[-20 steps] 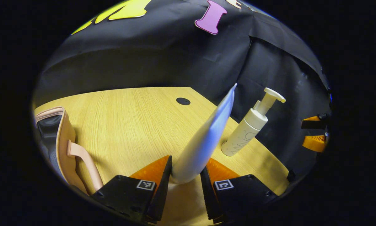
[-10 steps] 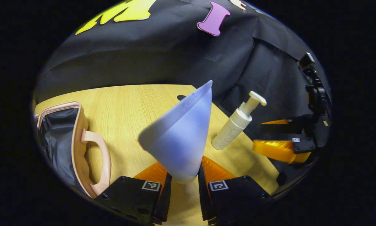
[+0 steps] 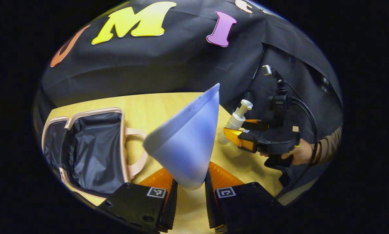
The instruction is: First open the suitcase, pack the skin care products into it, and then close the suitcase.
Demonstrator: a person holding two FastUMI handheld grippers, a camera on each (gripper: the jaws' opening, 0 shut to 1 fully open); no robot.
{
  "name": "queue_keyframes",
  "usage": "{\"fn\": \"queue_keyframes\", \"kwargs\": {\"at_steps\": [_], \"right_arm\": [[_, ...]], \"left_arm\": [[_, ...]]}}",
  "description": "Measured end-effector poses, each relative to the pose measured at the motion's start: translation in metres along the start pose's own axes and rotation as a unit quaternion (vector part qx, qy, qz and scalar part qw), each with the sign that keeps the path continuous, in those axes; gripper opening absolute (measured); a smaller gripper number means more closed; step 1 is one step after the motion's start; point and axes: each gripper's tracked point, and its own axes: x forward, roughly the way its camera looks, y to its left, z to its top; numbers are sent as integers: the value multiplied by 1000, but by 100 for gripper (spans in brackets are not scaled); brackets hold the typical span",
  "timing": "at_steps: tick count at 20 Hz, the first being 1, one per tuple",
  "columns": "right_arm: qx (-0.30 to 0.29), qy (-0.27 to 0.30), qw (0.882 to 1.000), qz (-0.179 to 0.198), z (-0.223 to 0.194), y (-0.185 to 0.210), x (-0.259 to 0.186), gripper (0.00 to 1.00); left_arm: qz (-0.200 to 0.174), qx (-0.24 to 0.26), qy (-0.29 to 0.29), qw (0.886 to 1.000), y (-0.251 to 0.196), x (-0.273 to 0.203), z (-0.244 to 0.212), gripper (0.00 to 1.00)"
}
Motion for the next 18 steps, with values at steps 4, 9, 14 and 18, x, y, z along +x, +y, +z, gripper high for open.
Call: {"fn": "queue_keyframes", "kwargs": {"at_steps": [4,9,14,18], "right_arm": [[30,-1,999,-18,4,-6,4,55],[44,18,998,-38,-2,4,-21,48],[28,16,999,-17,-2,46,-73,48],[24,1,1000,-19,2,78,-111,48]], "left_arm": [[30,-23,1,999,33,-49,-4,42],[71,-28,-11,997,99,-79,8,42],[116,-43,2,992,181,-83,2,42],[121,-57,50,990,226,-62,-26,42]]}}
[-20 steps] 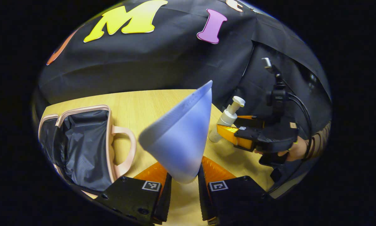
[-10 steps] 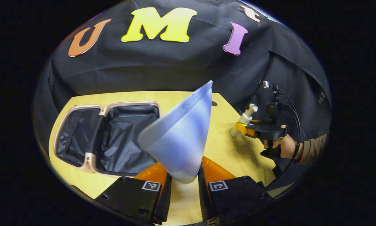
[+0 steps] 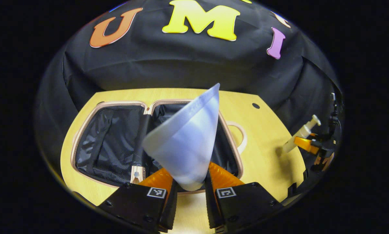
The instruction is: First open the suitcase, pack the skin care products into it, and then close the suitcase.
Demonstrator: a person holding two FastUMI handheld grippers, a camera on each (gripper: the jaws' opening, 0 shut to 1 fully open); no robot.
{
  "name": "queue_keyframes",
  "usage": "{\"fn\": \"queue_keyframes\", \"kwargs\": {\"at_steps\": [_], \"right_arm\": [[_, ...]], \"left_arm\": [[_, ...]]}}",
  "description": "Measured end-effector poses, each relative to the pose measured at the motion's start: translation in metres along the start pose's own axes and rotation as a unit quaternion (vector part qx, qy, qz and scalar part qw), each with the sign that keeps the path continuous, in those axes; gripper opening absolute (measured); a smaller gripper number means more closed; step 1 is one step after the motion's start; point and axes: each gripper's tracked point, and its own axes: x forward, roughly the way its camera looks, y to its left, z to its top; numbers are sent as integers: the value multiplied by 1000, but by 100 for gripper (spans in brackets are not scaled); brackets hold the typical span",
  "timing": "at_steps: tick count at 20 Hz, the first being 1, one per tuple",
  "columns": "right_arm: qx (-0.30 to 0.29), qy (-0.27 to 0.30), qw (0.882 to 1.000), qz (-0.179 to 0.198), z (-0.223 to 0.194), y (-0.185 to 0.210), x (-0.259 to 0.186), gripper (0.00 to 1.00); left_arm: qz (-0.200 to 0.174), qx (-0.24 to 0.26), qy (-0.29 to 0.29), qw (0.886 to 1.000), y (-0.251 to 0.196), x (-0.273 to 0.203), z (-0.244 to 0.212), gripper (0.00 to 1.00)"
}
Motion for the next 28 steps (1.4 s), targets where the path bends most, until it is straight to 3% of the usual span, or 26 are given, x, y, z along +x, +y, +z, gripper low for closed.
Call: {"fn": "queue_keyframes", "kwargs": {"at_steps": [1,4,11,19,20,21,25,26,27,28], "right_arm": [[1,-1,1000,3,0,10,-8,45],[5,4,1000,17,4,32,-25,48],[22,-8,1000,15,24,47,-49,48],[8,-7,1000,11,26,56,-54,48],[6,-5,1000,12,26,57,-54,48],[3,-3,1000,12,27,59,-55,48],[-4,2,1000,19,28,67,-54,48],[-6,5,1000,21,30,70,-51,48],[-7,6,1000,24,30,74,-50,45],[-7,8,1000,28,32,77,-49,48]], "left_arm": [[4,5,20,1000,8,9,-7,42],[1,10,63,998,12,34,-23,42],[36,11,126,991,29,59,-41,42],[48,27,137,989,38,82,-34,41],[49,22,135,989,39,85,-35,48],[47,13,133,990,38,86,-37,41],[47,-6,137,989,43,89,-44,40],[48,-9,133,990,42,90,-44,47],[52,-7,134,990,43,91,-43,40],[57,-4,137,989,43,90,-44,40]]}}
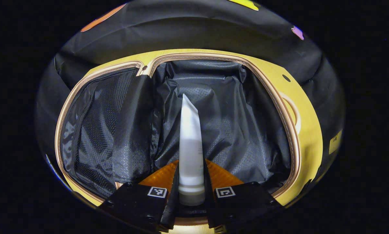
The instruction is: First open the suitcase, pack the skin care products into it, and then close the suitcase.
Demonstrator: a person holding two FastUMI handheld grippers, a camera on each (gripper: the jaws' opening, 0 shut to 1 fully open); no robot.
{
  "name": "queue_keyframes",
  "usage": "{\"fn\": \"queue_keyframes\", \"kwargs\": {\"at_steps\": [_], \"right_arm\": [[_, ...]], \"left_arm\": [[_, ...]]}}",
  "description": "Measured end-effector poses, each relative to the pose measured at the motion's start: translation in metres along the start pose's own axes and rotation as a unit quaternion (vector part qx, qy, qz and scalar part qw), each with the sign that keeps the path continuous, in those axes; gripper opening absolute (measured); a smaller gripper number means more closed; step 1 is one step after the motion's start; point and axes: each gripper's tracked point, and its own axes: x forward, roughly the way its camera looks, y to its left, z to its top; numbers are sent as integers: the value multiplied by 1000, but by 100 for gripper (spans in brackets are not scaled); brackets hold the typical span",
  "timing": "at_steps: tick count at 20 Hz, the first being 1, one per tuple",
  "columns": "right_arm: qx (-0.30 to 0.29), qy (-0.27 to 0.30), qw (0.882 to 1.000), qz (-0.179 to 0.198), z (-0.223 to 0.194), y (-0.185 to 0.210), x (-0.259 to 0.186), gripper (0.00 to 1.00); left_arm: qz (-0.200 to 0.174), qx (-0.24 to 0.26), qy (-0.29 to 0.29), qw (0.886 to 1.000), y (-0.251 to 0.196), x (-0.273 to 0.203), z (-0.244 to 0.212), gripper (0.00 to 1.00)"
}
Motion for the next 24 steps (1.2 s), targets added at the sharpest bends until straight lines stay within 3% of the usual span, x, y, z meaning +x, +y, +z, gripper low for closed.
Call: {"fn": "queue_keyframes", "kwargs": {"at_steps": [3,5,6,7,8,9,14,19,24], "right_arm": [[-10,-4,1000,13,12,14,8,48],[-17,-10,1000,24,25,27,14,48],[-21,-14,999,29,33,34,17,48],[-26,-17,999,34,38,41,20,48],[-31,-21,999,40,46,49,24,48],[-37,-23,998,47,54,59,29,48],[-52,-32,995,78,83,109,53,46],[-51,-15,993,108,82,163,76,48],[-30,59,989,134,36,214,104,48]], "left_arm": [[4,-2,-11,1000,-5,-1,5,43],[-7,-10,-31,999,-11,-6,11,50],[-15,-14,-40,999,-15,-9,12,71],[-13,-15,-48,999,-15,-14,14,64],[-11,-17,-53,998,-15,-20,15,97],[-9,-19,-65,998,-13,-27,18,89],[-76,-32,-166,983,-26,-85,41,97],[-28,-11,-300,954,18,-179,59,97],[11,-29,-406,913,45,-292,55,96]]}}
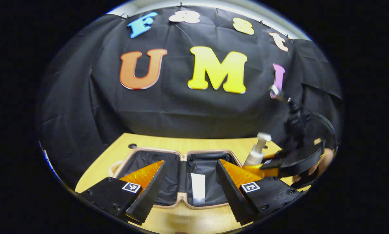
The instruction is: First open the suitcase, pack the skin care products into it, and then close the suitcase.
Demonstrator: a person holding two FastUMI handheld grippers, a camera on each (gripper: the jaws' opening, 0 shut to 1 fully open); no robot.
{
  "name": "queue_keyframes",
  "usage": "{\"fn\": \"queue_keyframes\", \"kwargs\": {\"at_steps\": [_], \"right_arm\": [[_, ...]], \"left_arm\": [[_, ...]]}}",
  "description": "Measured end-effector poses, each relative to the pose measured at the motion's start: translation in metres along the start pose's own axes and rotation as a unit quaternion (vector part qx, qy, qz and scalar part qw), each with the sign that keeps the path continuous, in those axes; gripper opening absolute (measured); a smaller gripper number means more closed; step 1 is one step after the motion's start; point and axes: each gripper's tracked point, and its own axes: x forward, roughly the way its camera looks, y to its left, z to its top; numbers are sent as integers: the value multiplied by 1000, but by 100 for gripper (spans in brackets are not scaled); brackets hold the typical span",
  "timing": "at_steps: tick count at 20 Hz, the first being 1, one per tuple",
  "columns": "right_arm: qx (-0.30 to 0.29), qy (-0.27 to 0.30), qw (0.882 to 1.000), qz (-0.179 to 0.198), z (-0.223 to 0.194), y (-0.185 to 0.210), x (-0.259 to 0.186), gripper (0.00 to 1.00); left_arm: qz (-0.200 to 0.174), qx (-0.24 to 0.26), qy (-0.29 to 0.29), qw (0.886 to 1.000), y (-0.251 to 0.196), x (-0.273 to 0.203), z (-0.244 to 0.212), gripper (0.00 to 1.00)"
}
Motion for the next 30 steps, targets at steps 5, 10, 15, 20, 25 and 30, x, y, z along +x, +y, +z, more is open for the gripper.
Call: {"fn": "queue_keyframes", "kwargs": {"at_steps": [5,10,15,20,25,30], "right_arm": [[2,68,998,-4,-46,22,26,45],[52,100,994,-11,-63,29,43,48],[62,99,993,-23,-50,31,60,48],[97,113,988,-42,-43,23,82,48],[110,140,982,-55,-57,24,94,48],[116,164,978,-59,-76,26,95,48]], "left_arm": [[9,-4,-24,1000,27,-30,19,97],[8,14,-52,999,39,-47,39,96],[2,16,-57,998,42,-54,42,96],[12,1,-48,999,57,-52,33,96],[30,-10,-33,999,75,-49,20,96],[59,-13,-12,998,99,-49,-1,96]]}}
